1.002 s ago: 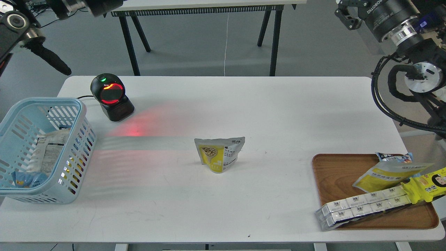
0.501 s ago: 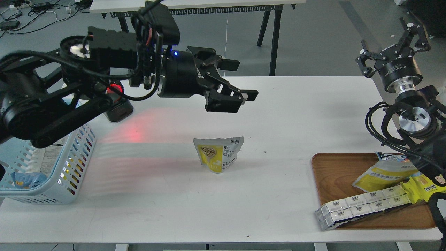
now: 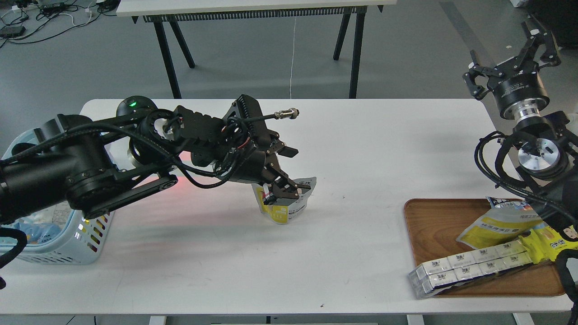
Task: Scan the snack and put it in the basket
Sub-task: 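Lower the left gripper onto the yellow packet and grasp it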
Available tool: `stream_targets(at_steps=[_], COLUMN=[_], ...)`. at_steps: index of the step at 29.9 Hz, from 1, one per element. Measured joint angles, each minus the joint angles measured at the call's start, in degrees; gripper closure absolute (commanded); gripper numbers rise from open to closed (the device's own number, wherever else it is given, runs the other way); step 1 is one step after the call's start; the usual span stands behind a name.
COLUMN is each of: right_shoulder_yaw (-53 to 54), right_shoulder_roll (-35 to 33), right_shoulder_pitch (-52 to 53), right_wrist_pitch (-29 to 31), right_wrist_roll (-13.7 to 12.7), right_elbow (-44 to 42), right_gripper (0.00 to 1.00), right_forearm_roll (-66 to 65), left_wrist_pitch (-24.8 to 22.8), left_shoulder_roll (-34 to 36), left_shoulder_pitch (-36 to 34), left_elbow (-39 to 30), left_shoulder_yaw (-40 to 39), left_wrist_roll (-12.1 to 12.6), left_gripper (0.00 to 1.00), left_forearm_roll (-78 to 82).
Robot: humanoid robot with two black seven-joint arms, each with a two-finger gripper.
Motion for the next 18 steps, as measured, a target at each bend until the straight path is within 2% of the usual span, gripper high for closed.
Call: stream_targets(at_steps=[4, 13, 18], right_shoulder_yaw=[0.04, 0.10, 0.10], right_shoulder_roll=[0.00, 0.32, 0.33], right_shoulder_pitch=[-0.06, 0.18, 0.40], right_wrist_pitch=[0.00, 0.00, 0.00], right_wrist_roll=[0.00, 0.18, 0.26], right_elbow=[-0.04, -0.01, -0.12], right_gripper=[0.01, 0.01, 0.01], right_forearm_roll=[0.00, -0.01, -0.01], left_wrist_pitch=[0.07, 2.37, 2.65], left_shoulder_roll=[0.00, -0.34, -0.18], left_shoulder_pitch=[0.30, 0.82, 0.92], left_elbow=[0.81, 4.94, 5.10], left_shoulder_yaw=[1.93, 2.18, 2.42], left_wrist_roll=[-0.02, -0.02, -1.42], left_gripper=[0.38, 0.74, 0.80], left_forearm_roll=[0.00, 0.00, 0.00])
